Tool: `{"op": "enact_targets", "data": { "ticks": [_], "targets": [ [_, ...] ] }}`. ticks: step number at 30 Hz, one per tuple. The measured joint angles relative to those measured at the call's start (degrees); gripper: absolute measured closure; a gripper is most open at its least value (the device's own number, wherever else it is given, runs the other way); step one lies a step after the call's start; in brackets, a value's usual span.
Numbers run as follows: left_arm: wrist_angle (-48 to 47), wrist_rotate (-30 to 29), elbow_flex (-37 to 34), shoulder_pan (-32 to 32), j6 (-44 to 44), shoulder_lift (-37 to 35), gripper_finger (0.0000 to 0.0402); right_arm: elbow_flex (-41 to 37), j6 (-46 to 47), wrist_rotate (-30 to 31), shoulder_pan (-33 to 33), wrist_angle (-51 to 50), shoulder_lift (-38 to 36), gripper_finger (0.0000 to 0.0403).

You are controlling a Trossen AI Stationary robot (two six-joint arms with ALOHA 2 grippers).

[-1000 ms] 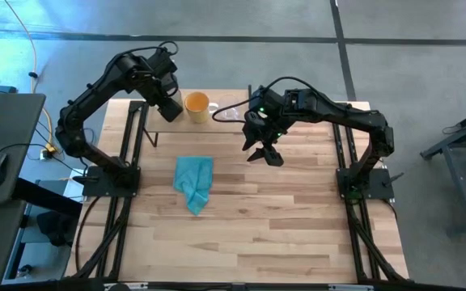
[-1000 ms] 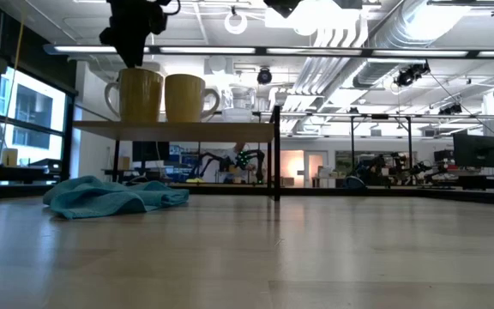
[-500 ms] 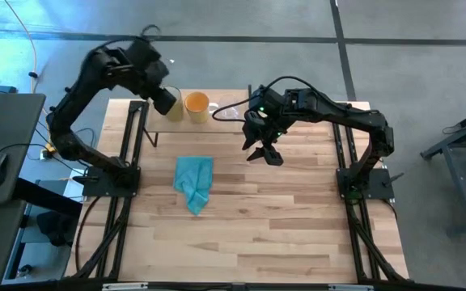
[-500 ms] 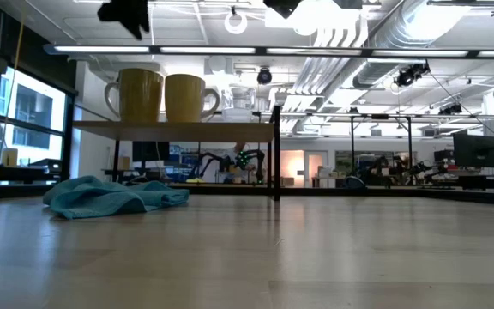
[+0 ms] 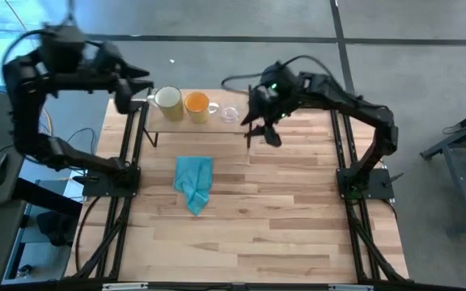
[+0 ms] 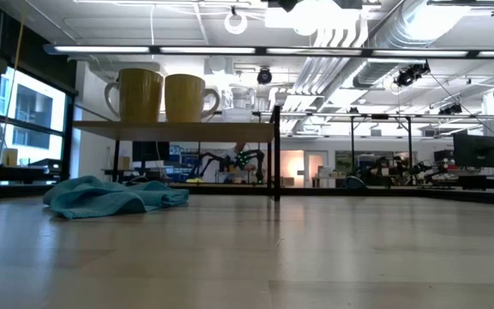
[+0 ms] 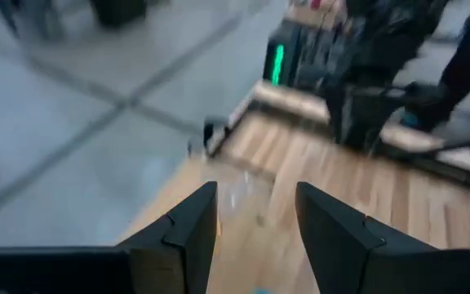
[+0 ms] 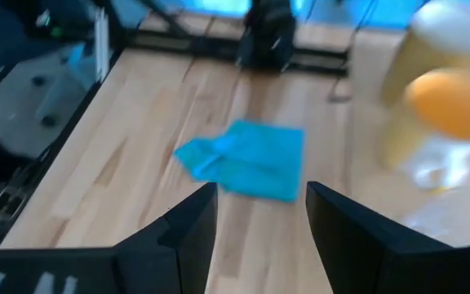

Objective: Stack small to large cups/mugs on shelf
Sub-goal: Return to Home Position

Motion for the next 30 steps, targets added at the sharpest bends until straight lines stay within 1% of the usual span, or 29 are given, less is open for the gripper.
{"op": "enact_targets", "data": {
  "ticks": [4, 7, 15, 16, 19, 22, 27, 30],
  "targets": [
    [6.29, 2.52, 0.0, -0.83, 0.91, -3.35, 0.0247, 3.31, 0.15, -0.02, -2.44, 1.56, -1.76, 0.0222],
    [9.71, 4.28, 0.0, -0.73, 1.2, -5.06, 0.0247, 7.17, 0.17, -0.14, -4.16, 1.58, -2.74, 0.0222],
    [14.72, 5.0, -0.02, -0.73, 2.66, -7.17, 0.0247, 20.37, 0.3, -0.31, -7.4, 1.15, -3.12, 0.0222],
    [15.2, 5.07, -0.02, -0.73, 2.61, -7.19, 0.0247, 20.64, 0.17, -0.37, -7.68, 2.32, -3.5, 0.0222],
    [16.91, 6.37, -0.04, -0.73, 2.97, -7.52, 0.0247, 17.46, 0.53, -0.5, -8.7, 8.46, -6.97, 0.0222],
    [19.78, 9.24, -0.07, -0.73, 3.9, -7.78, 0.0247, 17.05, 1.48, -1.5, -9.49, 11.38, -9.78, 0.0222],
    [24.81, 14.42, -0.09, -0.73, 4.29, -7.85, 0.0247, 17.03, 2.99, -1.66, -10.21, 11.01, -13.42, 0.0222],
    [25.64, 15.41, -0.09, -0.73, 4.26, -7.91, 0.0247, 17.03, 3.02, -1.71, -10.18, 9.4, -15.91, 0.0222]
  ]
}}
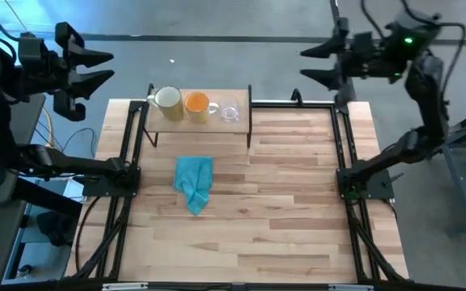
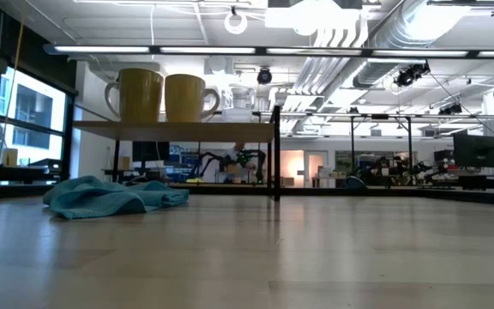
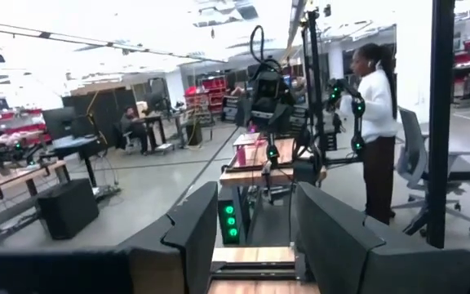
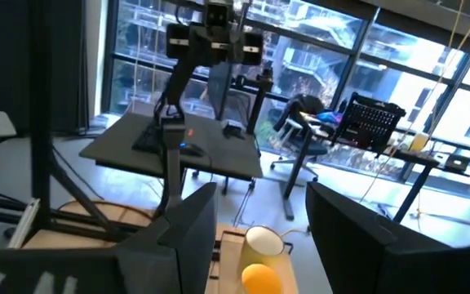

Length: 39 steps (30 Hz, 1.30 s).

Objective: Stack small to large cups/mugs on shelf
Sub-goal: Return to Home Position

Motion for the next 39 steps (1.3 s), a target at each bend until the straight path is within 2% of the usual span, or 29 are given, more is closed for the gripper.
{"op": "enact_targets", "data": {
  "ticks": [8, 13, 18, 22, 27, 31, 35, 39],
  "targets": [
    [0.17, 1.41, -0.11, 0.0, -0.28, -0.92, 0.0247, -0.02, -0.32, -0.08, 0.0, -6.63, -5.27, 0.0222],
    [0.55, 1.36, -0.09, 0.0, 0.11, -4.95, 0.0247, -0.02, -0.41, -0.07, 0.0, -8.84, -8.34, 0.0222],
    [0.68, -1.17, 0.01, 0.0, 1.08, -9.01, 0.0247, -0.02, -0.49, 1.52, 0.0, -10.37, -11.06, 0.0222],
    [-0.22, -1.64, -2.28, 0.0, 1.05, -12.2, 0.0247, -0.02, -0.5, 2.59, 0.0, -12.83, -12.17, 0.0222],
    [0.38, -4.48, -11.44, 0.0, 0.79, -17.85, 0.0247, -0.02, -0.24, 2.61, 0.0, -16.23, -12.25, 0.0222],
    [6.28, -4.92, -23.12, 0.0, -0.83, -24.2, 0.0247, -0.95, 0.01, 2.5, 0.02, -19.36, -11.77, 0.0222],
    [15.74, -7.16, -37.0, 0.0, -3.0, -31.96, 0.0247, -6.16, 0.14, 0.83, 0.02, -19.2, -13.1, 0.0222],
    [25.73, -9.58, -49.06, 0.0, -5.93, -39.53, 0.0247, -13.61, 0.52, 0.69, 0.0, -13.92, -17.19, 0.0222]
  ]
}}
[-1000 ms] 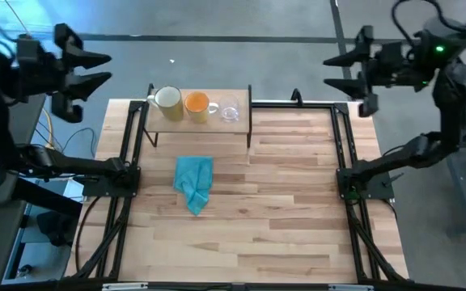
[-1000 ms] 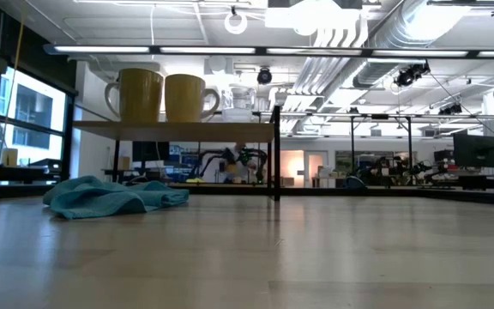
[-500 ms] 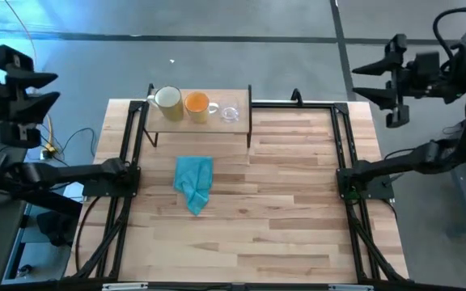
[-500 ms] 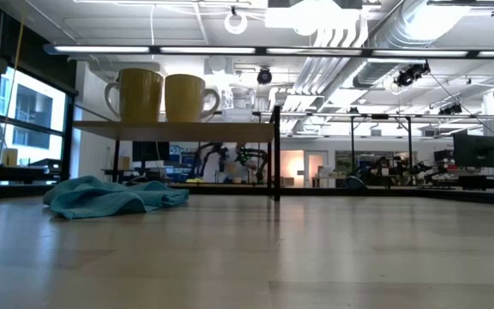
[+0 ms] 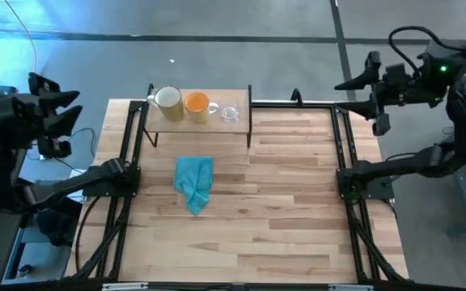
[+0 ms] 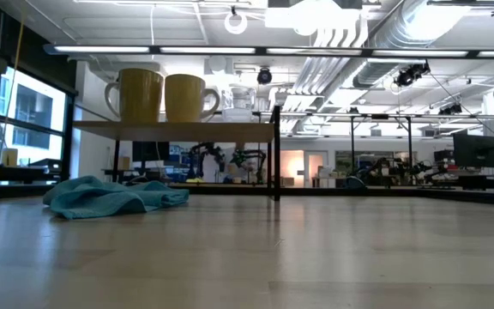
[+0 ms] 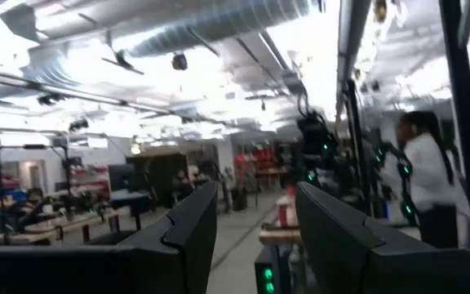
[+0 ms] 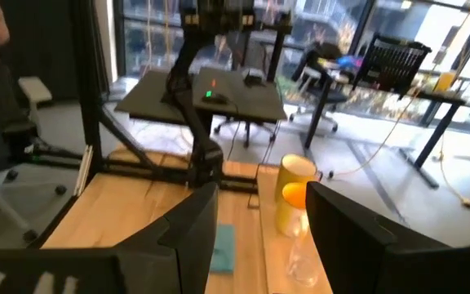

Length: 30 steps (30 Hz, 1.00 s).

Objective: Stack small to large cups/mugs on shelf
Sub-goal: Return to Home Position

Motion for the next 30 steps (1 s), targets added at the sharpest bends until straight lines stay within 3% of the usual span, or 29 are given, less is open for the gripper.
{"op": "enact_targets", "data": {
  "ticks": [4, 10, 20, 30],
  "targets": [
    [4.69, -3.32, -8.27, 0.0, -1.8, -5.63, 0.0247, -8.24, 1.35, -0.05, 0.0, 7.42, -5.24, 0.0222],
    [5.69, -6.46, -15.31, 0.0, -3.5, -9.91, 0.0247, -21.6, 5.01, 0.74, 0.0, 18.78, -13.97, 0.0222],
    [17.38, -20.83, -25.24, 0.0, -3.56, -11.68, 0.0247, -45.79, 11.24, 3.62, 0.02, 37.91, -26.96, 0.0222],
    [33.76, -23.72, -40.02, 0.0, -10.6, -11.62, 0.0247, -65.05, 17.72, 6.76, 0.02, 57.34, -35.91, 0.0222]
  ]
}}
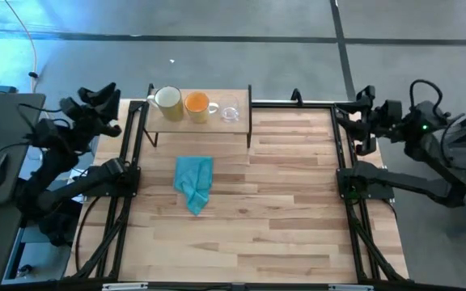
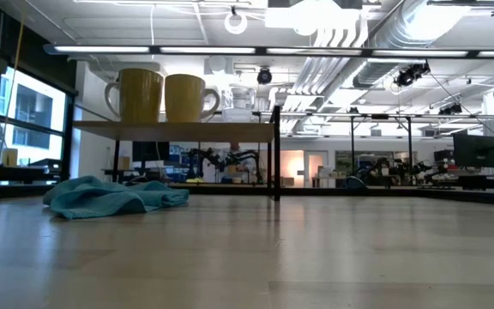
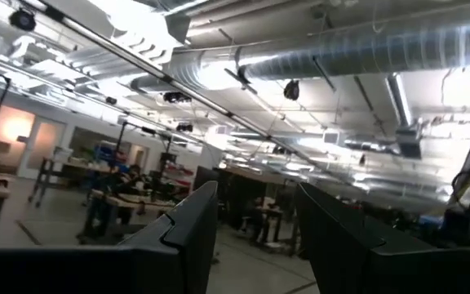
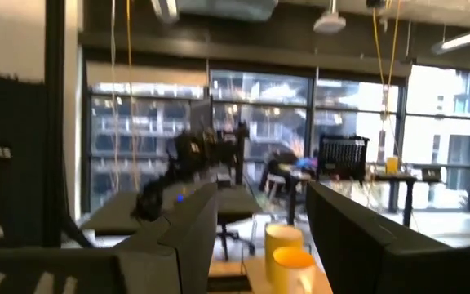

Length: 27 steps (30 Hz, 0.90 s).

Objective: Stack small to large cups/mugs on shelf
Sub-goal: Return to Home Position

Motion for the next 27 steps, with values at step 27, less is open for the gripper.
{"op": "enact_targets", "data": {
  "ticks": [27],
  "targets": [
    [14.5, 2.19, -21.24, 0.0, -15.37, 0.0, 0.0248, -24.83, 12.43, 2.92, 0.0, 29.61, -1.05, 0.0222]
  ]
}}
